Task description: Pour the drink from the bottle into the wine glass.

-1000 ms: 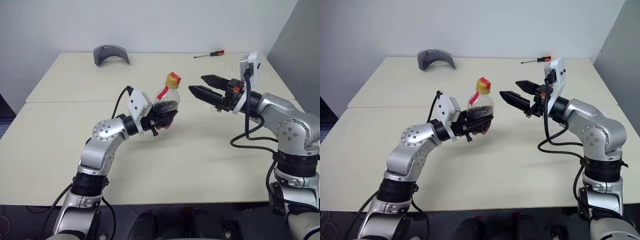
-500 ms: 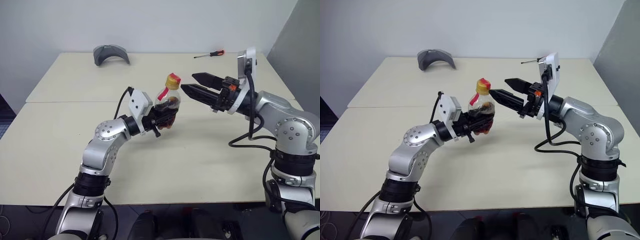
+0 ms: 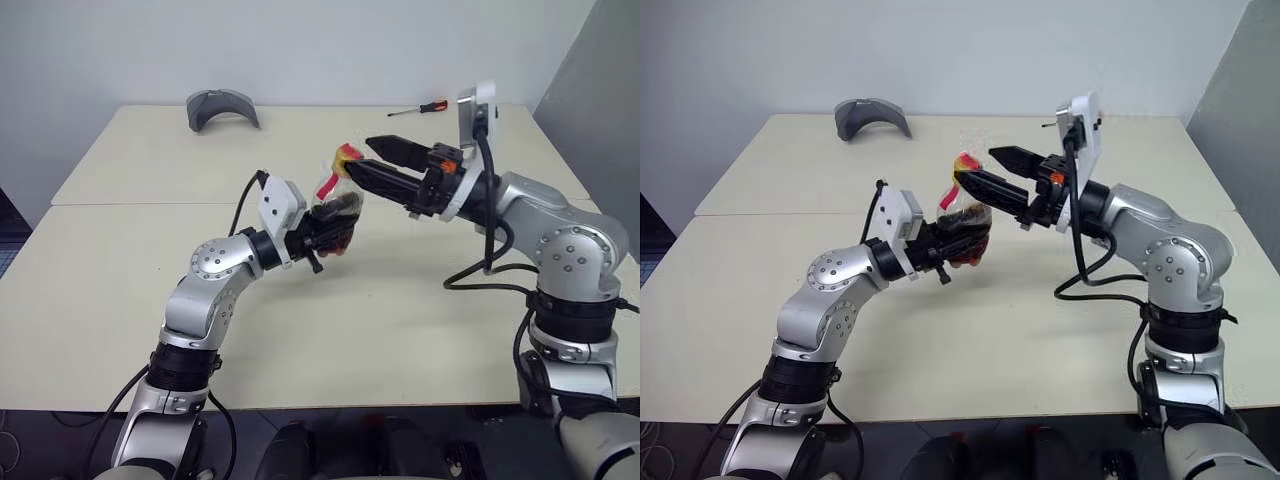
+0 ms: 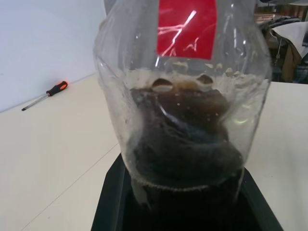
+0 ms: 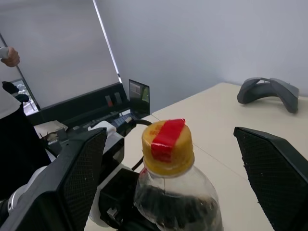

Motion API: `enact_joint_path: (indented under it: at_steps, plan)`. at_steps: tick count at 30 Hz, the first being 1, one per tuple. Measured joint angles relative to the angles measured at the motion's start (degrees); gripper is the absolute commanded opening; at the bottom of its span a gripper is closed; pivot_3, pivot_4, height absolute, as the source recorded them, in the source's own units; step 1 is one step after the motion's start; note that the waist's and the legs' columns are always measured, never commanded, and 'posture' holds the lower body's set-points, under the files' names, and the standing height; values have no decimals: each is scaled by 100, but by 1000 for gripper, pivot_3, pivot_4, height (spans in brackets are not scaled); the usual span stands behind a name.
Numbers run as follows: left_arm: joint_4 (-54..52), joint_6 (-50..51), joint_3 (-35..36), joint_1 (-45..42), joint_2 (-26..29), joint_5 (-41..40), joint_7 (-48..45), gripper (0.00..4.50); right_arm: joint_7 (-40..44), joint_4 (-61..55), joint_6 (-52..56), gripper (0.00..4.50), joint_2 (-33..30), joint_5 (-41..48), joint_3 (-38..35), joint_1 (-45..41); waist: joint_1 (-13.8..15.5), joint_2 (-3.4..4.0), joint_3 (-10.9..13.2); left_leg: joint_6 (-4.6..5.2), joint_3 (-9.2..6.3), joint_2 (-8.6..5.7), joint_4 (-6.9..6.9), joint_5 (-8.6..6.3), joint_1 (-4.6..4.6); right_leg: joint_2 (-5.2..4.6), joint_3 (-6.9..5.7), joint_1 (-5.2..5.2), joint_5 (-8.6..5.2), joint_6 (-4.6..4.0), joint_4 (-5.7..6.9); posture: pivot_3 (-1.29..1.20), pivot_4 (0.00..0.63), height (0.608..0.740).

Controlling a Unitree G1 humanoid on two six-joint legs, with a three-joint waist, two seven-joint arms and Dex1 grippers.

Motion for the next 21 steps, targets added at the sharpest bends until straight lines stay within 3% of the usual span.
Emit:
enact_joint_path:
  at_steps: [21]
  plan:
    - [-68,-57,-21,-28,0,85,8,900,-2,521,-560,4500,212,-409,207,-66,-1,0,0,-1,0,1,0,0,0,0,0,0,0,0,0,0,150,740]
